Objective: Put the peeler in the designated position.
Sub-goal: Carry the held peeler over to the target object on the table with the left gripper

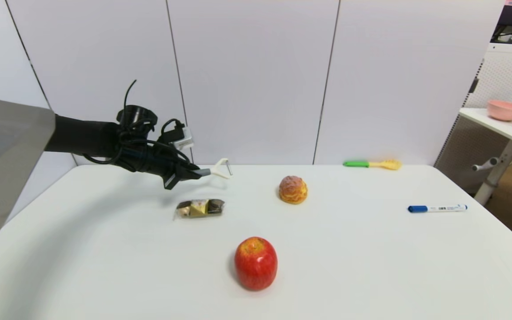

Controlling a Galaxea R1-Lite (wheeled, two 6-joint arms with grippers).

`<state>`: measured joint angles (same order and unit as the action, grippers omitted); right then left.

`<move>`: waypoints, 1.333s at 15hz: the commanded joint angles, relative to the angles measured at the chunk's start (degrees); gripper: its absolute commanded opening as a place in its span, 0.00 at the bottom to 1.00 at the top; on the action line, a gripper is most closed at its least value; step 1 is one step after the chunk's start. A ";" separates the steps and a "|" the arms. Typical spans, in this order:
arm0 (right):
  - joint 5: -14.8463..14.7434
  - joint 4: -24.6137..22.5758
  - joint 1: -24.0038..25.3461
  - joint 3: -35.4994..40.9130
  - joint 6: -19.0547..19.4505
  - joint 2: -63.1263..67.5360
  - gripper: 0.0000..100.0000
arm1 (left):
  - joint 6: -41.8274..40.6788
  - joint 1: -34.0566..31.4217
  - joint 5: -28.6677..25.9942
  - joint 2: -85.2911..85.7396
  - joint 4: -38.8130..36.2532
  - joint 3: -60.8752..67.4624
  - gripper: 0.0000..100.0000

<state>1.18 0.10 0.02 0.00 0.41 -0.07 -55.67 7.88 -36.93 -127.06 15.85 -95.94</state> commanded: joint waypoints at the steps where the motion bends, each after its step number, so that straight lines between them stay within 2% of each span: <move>1: 0.05 -0.01 -0.02 0.09 0.02 0.07 1.00 | -2.51 -0.14 -1.48 -7.15 1.82 -6.01 0.00; 16: 0.05 -0.01 0.06 0.09 0.02 0.07 1.00 | -3.04 -0.84 -2.36 -10.31 1.82 -9.00 0.00; 17: 0.05 -0.01 0.06 0.09 0.02 0.07 1.00 | -3.04 -0.84 -2.45 -10.31 1.82 -9.00 1.00; 20: 0.05 -0.01 -0.02 0.09 0.02 0.07 1.00 | -3.04 -0.84 -2.63 -10.31 1.73 -9.09 1.00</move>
<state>1.18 0.10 0.02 0.00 0.44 -0.07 -58.38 7.02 -39.35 -137.42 17.53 -104.99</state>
